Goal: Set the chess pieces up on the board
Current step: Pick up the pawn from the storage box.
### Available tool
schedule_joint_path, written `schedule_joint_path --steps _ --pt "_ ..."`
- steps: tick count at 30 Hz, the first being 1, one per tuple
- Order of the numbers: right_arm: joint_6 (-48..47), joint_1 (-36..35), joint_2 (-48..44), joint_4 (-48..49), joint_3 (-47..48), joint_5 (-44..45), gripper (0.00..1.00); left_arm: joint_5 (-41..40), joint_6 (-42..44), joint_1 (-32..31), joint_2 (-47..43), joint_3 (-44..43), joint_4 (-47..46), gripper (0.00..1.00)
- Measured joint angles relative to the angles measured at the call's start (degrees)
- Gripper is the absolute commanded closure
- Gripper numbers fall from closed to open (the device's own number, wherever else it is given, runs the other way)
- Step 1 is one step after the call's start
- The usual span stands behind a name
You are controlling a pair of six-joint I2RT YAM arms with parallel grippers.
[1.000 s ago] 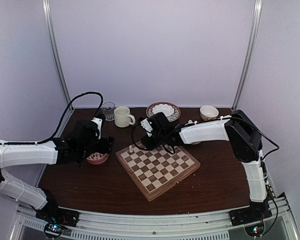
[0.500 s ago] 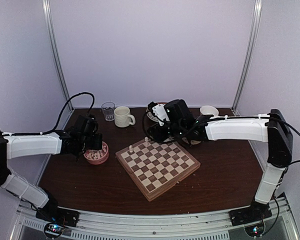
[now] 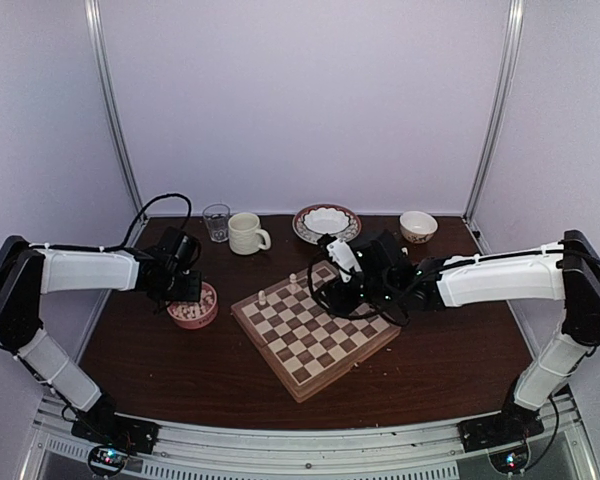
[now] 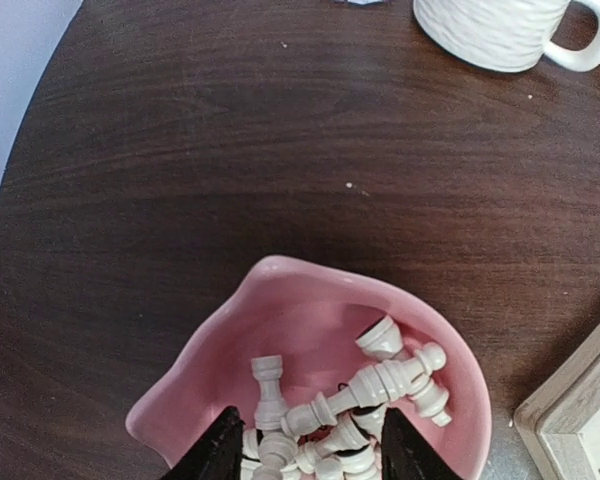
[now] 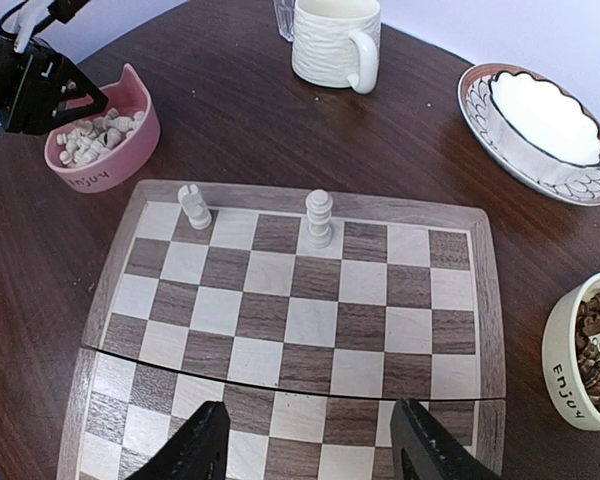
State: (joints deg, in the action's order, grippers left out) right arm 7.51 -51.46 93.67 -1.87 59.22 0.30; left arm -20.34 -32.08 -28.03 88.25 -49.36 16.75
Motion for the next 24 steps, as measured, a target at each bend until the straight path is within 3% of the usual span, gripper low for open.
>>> schedule_joint_path --steps 15,24 --pt "0.0 0.0 0.0 1.7 0.0 1.3 0.42 0.2 -2.2 1.7 1.3 -1.0 5.7 0.53" --pt "-0.1 0.0 0.0 1.7 0.0 1.7 0.42 1.1 -2.8 1.7 1.5 -1.9 8.6 0.66"
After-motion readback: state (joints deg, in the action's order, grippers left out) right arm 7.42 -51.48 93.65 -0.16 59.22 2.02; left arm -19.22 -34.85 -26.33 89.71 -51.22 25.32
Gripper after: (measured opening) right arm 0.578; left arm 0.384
